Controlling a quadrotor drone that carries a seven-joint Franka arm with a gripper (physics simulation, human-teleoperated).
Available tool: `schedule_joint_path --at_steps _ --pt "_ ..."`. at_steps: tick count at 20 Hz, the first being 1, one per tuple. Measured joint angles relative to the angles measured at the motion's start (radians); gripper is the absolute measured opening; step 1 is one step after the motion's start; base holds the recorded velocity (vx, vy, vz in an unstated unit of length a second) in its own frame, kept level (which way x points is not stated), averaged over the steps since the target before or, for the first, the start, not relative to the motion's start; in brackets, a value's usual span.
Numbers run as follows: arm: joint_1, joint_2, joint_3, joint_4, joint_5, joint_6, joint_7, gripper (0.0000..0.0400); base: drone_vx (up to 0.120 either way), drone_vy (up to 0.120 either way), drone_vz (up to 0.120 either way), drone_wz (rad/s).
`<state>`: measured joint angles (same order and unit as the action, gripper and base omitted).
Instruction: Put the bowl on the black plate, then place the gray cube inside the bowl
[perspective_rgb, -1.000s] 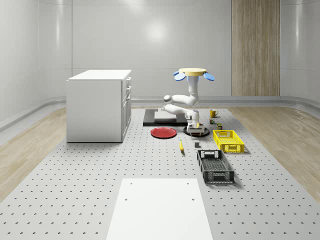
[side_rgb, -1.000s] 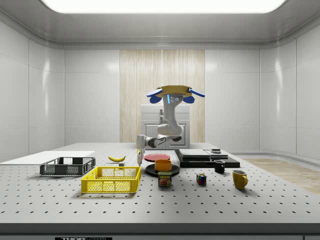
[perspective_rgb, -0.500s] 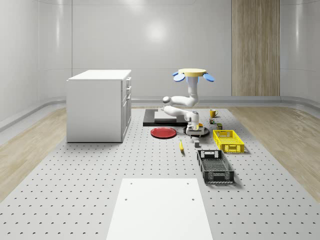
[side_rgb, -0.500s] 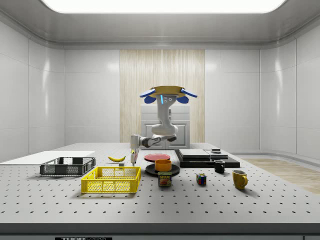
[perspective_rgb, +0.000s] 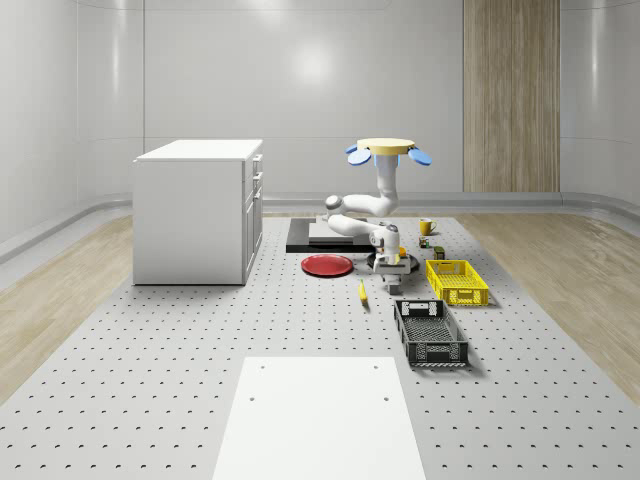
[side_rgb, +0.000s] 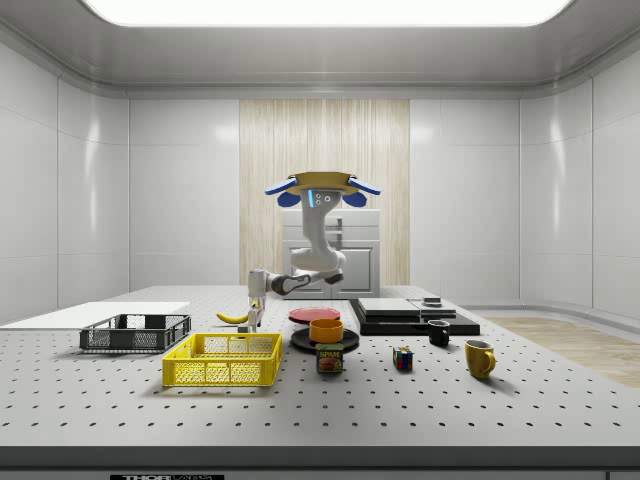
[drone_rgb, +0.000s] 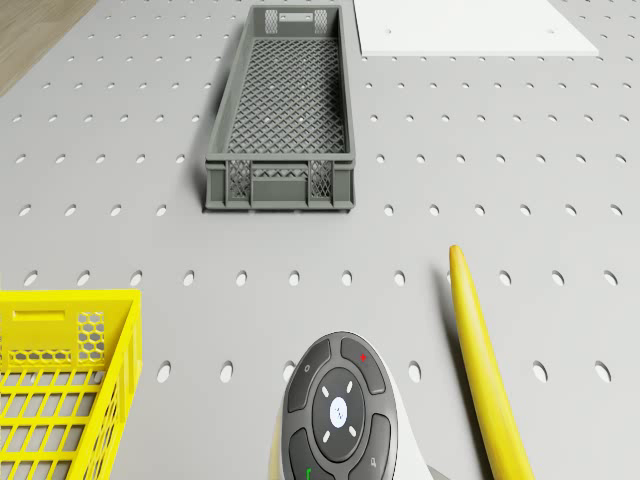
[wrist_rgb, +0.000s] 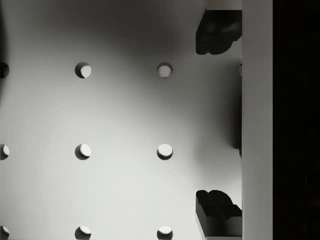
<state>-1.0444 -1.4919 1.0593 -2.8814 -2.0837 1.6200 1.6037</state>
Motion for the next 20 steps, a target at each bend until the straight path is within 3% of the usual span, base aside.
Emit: schedule_joint_path --at_steps 10,20 --pt "0.004 0.007 -0.002 -0.001 -0.003 -0.007 -0.003 0.0400 0.120 -0.004 0.000 0.000" --pt "-0.001 0.013 -0.039 0.016 -0.041 0.004 -0.007 0.0388 0.004 0.000 0.000 0.000"
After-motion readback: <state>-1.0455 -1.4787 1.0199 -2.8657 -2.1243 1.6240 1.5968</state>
